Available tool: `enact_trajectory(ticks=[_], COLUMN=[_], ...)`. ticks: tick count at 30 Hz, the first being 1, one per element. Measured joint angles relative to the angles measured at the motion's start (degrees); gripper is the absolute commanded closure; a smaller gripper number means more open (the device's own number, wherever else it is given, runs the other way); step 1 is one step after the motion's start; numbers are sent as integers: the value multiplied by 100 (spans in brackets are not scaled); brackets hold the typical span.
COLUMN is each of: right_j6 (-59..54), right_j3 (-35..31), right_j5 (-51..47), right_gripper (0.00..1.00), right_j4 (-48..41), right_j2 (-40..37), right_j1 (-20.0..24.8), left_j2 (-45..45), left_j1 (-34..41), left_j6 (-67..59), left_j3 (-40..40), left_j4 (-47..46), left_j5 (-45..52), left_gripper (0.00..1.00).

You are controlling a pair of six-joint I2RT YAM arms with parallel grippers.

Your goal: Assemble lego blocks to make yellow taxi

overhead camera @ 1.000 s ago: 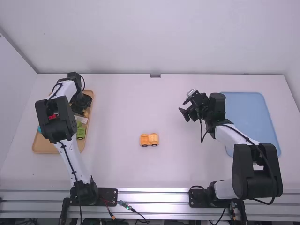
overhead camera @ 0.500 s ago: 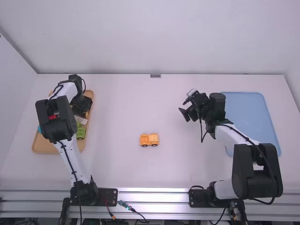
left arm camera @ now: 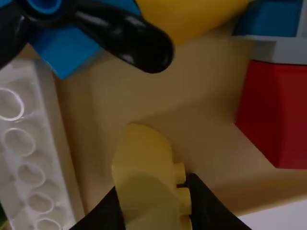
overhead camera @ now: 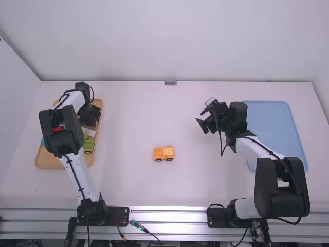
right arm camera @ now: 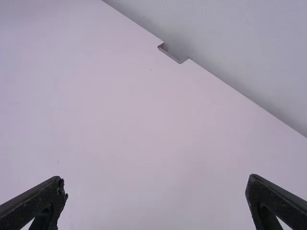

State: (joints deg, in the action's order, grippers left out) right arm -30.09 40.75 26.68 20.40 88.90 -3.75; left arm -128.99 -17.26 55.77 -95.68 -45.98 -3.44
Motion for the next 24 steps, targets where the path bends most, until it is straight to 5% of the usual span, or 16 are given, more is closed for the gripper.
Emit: enact_trajectory(ticks=[4, 24], right_j6=[-2, -13], right_j3=[0, 0], right_j5=[-4, 0], right_gripper=[1, 1], right_j4=[0, -13], right_j2=[0, 0], right_j1=[0, 0], left_j2=[22, 31], left_j1=[-20, -20], left_j6=[-4, 17], left_j3=[0, -420], left_j4=[-66, -695], left_j5=[-11, -149], left_gripper=[98, 99])
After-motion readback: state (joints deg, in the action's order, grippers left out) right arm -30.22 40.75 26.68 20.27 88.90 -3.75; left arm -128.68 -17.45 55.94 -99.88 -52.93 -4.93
